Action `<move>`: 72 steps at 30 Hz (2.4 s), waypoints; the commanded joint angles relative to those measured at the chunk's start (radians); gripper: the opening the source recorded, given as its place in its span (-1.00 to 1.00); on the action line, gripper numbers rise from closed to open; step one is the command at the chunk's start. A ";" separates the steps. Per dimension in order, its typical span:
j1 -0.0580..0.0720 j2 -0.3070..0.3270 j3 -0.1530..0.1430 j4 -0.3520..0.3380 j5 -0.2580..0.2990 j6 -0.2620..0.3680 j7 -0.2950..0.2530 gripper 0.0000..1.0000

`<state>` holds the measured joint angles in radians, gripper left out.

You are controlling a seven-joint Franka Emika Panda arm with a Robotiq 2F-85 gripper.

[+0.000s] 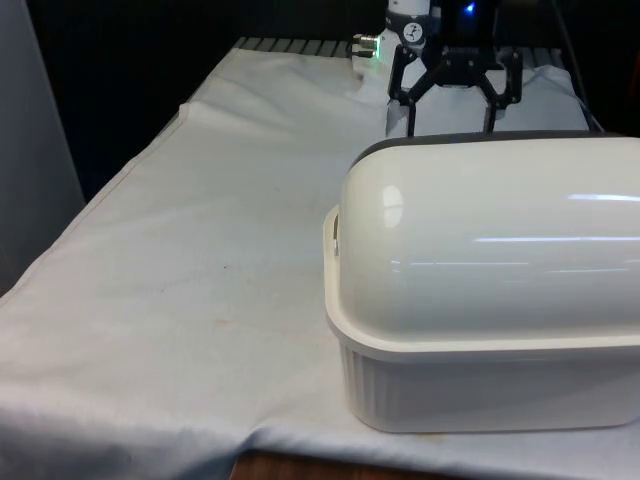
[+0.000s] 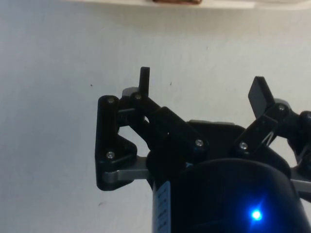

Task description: Open the lid, then close it.

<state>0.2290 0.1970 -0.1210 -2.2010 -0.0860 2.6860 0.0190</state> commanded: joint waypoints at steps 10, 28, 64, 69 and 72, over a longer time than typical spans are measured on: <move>-0.009 0.076 0.015 0.037 0.023 0.042 -0.012 1.00; -0.011 0.120 0.004 0.085 0.163 0.043 -0.109 1.00; -0.006 0.136 0.012 0.106 0.198 0.040 -0.118 -1.00; -0.016 0.139 0.030 0.109 0.233 0.038 -0.136 -1.00; -0.020 0.143 0.038 0.110 0.263 0.041 -0.149 -1.00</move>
<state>0.2230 0.3370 -0.1070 -2.0950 0.1380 2.7260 -0.1050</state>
